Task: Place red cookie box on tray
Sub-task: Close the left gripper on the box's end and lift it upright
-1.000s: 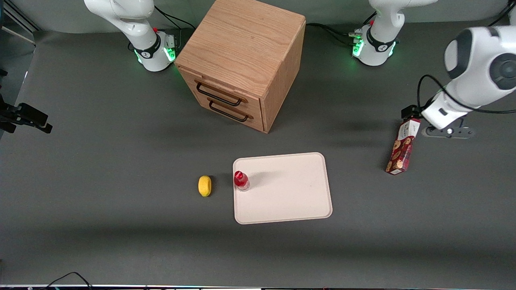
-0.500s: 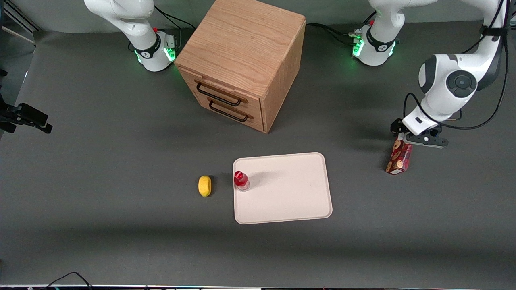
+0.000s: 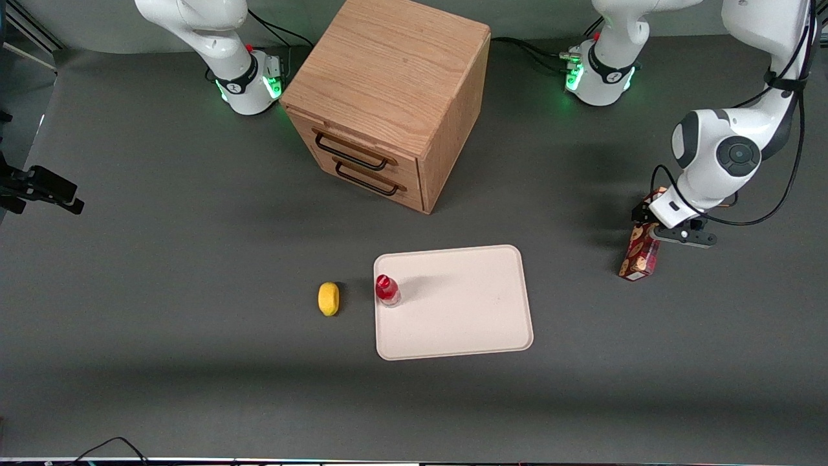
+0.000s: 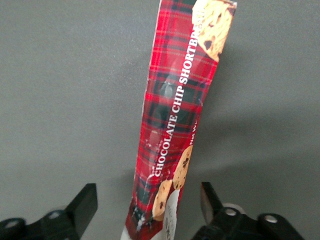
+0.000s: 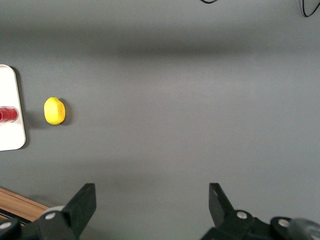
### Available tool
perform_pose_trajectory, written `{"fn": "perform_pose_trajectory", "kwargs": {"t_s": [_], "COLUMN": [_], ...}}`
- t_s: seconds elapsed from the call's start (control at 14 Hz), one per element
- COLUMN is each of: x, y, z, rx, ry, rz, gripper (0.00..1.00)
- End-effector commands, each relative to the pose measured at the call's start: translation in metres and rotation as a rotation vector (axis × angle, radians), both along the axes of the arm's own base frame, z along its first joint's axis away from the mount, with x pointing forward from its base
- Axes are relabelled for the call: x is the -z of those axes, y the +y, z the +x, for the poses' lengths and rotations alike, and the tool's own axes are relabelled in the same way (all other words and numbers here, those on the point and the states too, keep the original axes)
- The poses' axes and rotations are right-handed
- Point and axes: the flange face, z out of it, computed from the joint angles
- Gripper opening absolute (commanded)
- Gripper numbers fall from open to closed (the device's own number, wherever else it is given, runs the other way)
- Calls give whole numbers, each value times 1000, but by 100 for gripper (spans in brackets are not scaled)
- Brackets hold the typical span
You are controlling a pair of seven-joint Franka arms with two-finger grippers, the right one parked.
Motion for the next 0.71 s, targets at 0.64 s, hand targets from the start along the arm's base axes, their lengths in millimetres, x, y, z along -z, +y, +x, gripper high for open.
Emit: {"fn": "perform_pose_trajectory", "kwargs": {"t_s": [0.64], "x": [-89], "y": [-36], "z": [41], "rx": [-19], "ry": [24], "rz": [-53], "gripper": [0]}}
